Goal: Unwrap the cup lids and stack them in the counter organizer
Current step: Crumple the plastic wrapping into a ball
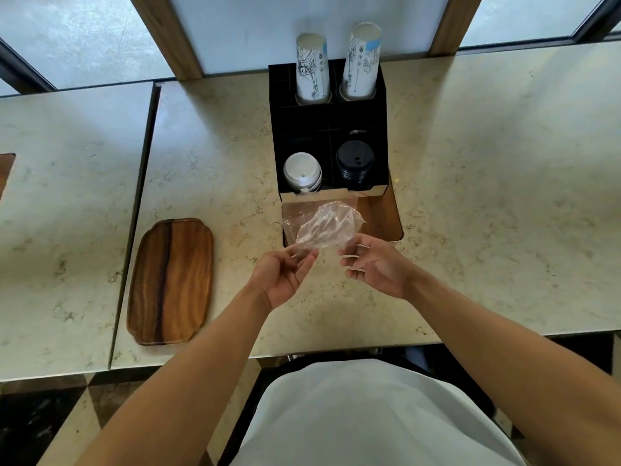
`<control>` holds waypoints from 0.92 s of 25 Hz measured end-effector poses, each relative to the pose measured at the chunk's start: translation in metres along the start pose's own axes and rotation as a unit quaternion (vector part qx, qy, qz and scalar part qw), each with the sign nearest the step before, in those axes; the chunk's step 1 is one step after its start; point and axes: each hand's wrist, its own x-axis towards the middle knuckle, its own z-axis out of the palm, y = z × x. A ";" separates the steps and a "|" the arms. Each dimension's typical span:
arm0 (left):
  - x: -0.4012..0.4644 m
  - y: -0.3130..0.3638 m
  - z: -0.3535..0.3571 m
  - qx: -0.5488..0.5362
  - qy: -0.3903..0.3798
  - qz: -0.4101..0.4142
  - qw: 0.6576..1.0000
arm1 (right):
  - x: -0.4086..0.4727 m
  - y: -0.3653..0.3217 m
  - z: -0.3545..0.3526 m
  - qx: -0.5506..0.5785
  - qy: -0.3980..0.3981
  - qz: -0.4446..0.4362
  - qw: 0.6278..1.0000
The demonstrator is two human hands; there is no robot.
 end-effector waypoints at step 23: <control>-0.001 -0.011 0.005 0.351 0.047 0.078 0.932 | 0.007 -0.004 0.000 -0.156 0.031 0.047 0.986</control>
